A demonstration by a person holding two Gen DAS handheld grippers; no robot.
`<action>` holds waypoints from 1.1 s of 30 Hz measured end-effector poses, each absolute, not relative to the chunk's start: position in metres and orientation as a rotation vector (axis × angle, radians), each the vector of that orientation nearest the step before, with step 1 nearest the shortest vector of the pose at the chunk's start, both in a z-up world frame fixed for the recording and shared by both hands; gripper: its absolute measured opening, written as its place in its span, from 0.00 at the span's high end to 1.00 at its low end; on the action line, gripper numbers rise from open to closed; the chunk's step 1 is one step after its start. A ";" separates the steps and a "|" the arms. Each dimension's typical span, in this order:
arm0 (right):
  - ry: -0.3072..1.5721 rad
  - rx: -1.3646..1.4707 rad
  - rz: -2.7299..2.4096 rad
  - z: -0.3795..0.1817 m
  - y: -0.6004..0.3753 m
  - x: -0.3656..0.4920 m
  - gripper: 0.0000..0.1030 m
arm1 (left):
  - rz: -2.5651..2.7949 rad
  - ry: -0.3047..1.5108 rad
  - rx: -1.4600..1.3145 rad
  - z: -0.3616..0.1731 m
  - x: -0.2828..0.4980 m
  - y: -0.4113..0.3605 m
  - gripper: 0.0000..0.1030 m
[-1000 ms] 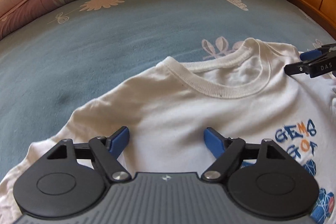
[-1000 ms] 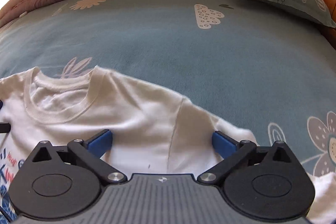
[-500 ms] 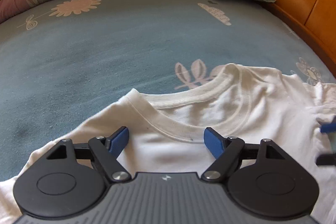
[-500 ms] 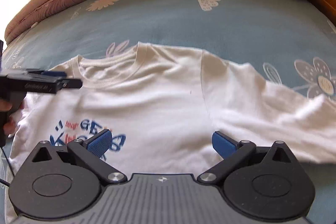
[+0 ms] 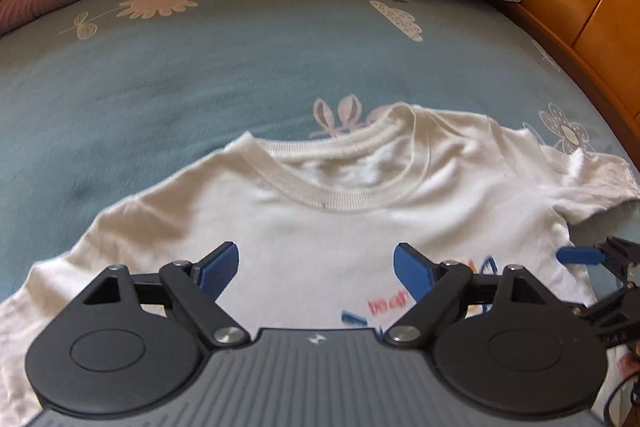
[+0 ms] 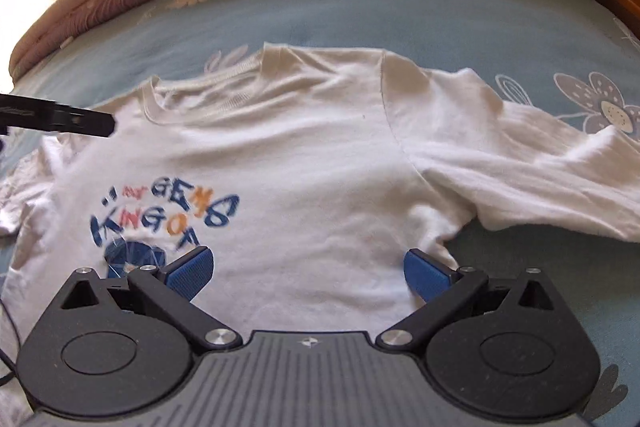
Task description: Fold clothes
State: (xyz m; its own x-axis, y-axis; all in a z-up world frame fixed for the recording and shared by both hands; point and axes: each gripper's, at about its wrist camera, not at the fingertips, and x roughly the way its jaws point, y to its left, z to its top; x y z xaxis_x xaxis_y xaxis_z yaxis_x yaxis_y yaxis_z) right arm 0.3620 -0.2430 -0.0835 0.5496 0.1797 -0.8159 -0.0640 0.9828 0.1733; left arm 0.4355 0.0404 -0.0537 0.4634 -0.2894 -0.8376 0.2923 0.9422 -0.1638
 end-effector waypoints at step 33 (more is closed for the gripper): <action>0.985 -0.080 0.172 -0.092 -0.209 0.268 0.00 | -0.307 0.996 0.145 -0.089 0.251 0.039 0.12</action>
